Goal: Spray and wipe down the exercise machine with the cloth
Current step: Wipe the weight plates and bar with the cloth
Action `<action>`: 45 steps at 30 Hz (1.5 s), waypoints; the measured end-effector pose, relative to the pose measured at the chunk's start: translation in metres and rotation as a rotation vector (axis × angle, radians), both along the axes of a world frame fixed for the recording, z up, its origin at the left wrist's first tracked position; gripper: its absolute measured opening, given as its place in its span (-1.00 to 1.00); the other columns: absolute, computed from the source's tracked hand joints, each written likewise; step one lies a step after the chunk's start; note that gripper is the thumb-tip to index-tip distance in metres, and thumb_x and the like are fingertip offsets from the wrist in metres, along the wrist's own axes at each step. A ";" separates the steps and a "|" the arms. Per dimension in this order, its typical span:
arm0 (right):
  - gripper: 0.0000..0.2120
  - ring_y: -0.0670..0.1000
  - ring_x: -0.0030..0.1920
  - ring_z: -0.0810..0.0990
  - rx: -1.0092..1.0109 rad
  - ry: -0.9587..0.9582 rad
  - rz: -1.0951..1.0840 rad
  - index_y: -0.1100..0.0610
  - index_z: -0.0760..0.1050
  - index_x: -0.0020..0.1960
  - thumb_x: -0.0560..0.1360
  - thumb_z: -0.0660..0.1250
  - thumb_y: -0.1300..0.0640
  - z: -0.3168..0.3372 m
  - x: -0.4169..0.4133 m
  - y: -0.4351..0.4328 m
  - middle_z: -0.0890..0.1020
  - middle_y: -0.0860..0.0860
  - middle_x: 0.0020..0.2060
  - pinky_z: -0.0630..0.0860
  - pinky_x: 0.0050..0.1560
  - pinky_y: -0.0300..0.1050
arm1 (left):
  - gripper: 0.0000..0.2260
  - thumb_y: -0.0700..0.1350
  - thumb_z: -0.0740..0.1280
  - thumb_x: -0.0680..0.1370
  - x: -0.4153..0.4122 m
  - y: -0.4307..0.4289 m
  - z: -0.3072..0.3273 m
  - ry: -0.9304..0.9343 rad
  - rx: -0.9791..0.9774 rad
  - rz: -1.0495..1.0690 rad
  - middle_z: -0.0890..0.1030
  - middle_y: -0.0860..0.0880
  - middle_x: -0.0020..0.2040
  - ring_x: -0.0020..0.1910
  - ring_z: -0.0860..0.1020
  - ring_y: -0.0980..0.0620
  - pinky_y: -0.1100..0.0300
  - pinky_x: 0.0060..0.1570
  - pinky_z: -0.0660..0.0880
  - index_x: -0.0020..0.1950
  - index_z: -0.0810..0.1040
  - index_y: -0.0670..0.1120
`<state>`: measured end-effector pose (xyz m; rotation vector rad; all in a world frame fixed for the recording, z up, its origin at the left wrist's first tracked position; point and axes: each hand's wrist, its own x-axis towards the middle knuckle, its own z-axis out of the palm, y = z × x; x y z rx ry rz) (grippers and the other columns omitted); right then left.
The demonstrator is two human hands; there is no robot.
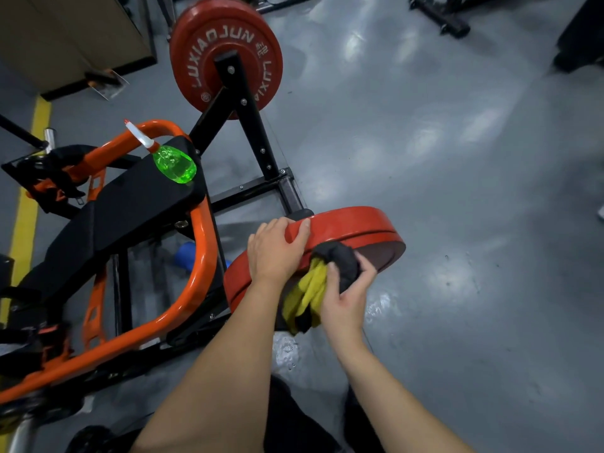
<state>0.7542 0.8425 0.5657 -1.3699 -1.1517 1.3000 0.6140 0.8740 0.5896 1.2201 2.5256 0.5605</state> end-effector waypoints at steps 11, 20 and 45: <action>-0.62 0.06 0.10 0.49 -0.261 -0.038 0.010 0.03 0.18 0.26 0.58 0.31 0.20 -0.019 0.007 0.013 0.47 0.11 0.20 0.38 0.05 -0.30 | -0.63 0.29 0.20 0.62 0.004 0.001 0.002 -0.028 0.034 0.054 0.63 0.08 0.02 0.15 0.52 -0.02 -0.01 0.23 0.36 0.03 0.62 0.04; -0.62 0.11 0.18 0.57 -0.407 0.002 -0.299 0.06 0.25 0.33 0.57 0.26 0.24 -0.070 0.027 0.059 0.52 0.18 0.29 0.51 0.30 0.02 | -0.67 0.29 0.21 0.63 -0.002 -0.002 -0.001 -0.042 0.044 0.043 0.61 0.14 0.00 0.14 0.52 0.00 0.04 0.21 0.33 0.03 0.60 0.08; -0.66 0.05 0.01 0.53 -0.269 -0.125 -0.183 0.03 0.30 0.16 0.51 0.37 0.25 -0.039 0.001 0.032 0.53 0.01 0.06 0.50 0.14 0.01 | -0.64 0.33 0.16 0.60 -0.029 -0.031 -0.013 -0.169 0.062 0.051 0.51 0.20 -0.09 0.05 0.48 0.08 0.03 0.18 0.40 -0.03 0.52 0.08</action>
